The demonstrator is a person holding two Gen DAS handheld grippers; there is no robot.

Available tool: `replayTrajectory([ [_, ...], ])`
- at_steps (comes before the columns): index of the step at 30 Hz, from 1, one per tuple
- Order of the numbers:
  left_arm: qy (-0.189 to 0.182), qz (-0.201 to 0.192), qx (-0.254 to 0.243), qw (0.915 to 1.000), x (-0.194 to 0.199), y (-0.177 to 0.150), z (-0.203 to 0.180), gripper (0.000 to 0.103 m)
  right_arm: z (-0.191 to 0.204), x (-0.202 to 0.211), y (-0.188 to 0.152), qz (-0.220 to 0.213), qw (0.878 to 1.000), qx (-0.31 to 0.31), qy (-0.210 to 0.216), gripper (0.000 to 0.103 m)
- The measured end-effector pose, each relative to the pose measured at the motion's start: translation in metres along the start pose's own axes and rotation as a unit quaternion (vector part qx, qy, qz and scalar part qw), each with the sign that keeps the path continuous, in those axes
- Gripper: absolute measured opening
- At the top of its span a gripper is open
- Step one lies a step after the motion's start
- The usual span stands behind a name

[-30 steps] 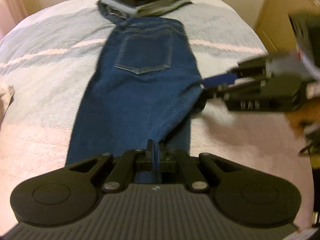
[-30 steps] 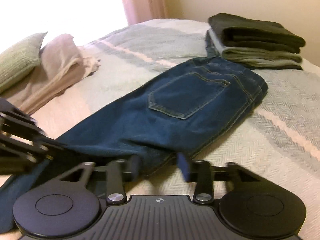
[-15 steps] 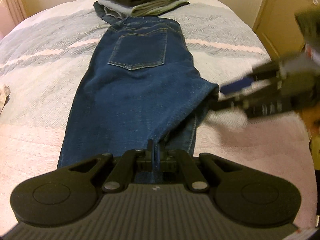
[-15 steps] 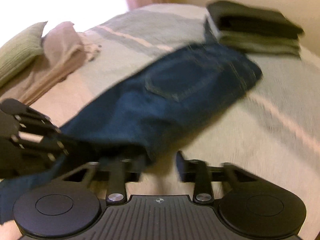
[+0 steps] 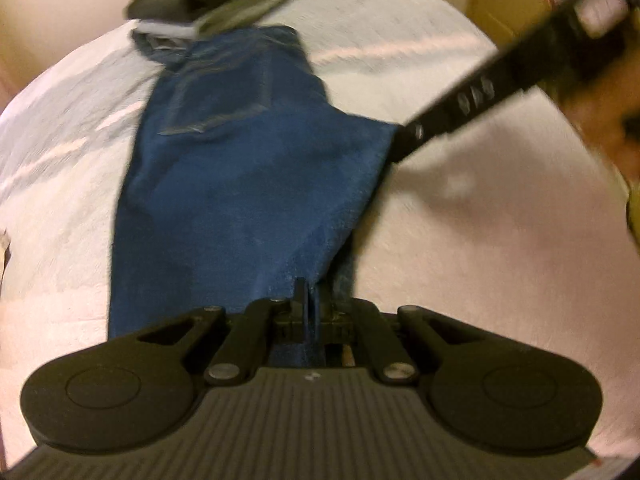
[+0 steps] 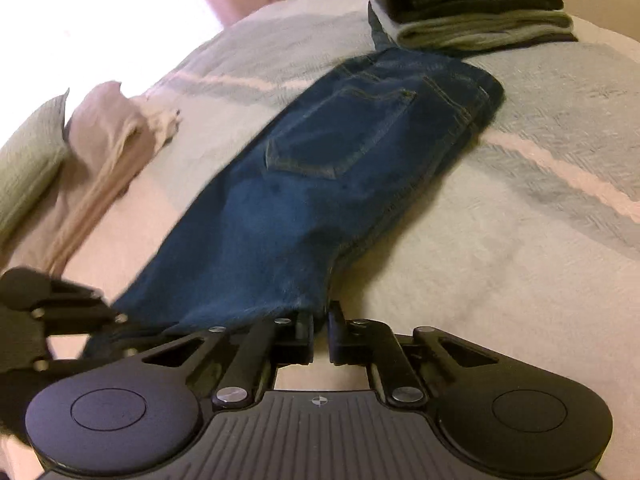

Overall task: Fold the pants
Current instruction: 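Release the jeans with the right gripper and smooth the folded legs with the left gripper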

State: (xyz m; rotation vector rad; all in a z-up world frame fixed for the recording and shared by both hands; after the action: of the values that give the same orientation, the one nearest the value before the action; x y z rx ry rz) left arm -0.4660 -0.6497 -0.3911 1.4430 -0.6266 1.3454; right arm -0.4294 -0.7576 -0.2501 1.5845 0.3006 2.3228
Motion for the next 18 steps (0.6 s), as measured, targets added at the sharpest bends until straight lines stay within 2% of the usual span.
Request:
replayTrajectory([
  [3,0.017,0.017,-0.006,0.9997,-0.012,-0.010,-0.009,0.001,-0.028,-0.008,-0.011,0.025,0.998,-0.050,-0.020,0.000],
  [5,0.021,0.016,0.013,0.9996,-0.009,-0.021,-0.006,0.001,-0.047,-0.008,-0.016,0.043,0.996,-0.067,-0.044,0.000],
  [9,0.020,0.010,0.088,0.9959,0.018,-0.046,0.007,0.003,-0.042,0.018,-0.025,0.039,0.997,0.011,-0.072,0.002],
  [10,0.026,0.017,0.105,0.9940,0.025,-0.054,0.010,0.003,-0.037,0.024,-0.028,0.041,0.996,0.026,-0.075,0.014],
  [11,0.031,0.020,0.119,0.9923,0.032,-0.065,0.011,0.003,-0.032,0.030,-0.032,0.040,0.996,0.041,-0.075,0.035],
  [13,0.034,0.023,0.160,0.9863,0.047,-0.087,0.016,0.003,-0.019,0.039,-0.034,0.035,0.995,0.060,-0.074,0.053],
  [18,0.058,0.044,0.237,0.9689,0.076,-0.137,0.019,0.003,0.007,0.055,-0.022,0.017,0.994,0.089,-0.066,0.053],
])
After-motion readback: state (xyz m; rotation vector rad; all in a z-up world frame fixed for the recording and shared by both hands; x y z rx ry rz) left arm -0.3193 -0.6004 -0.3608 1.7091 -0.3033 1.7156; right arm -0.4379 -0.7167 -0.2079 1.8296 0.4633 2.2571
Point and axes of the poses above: each gripper's, at about its wrist camera, not at the fingertips, and x roughly against the way its jaws point, z to its left, y to its top, the point moved 6 cm from there along -x, roughly the way its jaws point, and after that the axes turned 10 degrees about z, right-handed, at the moved point
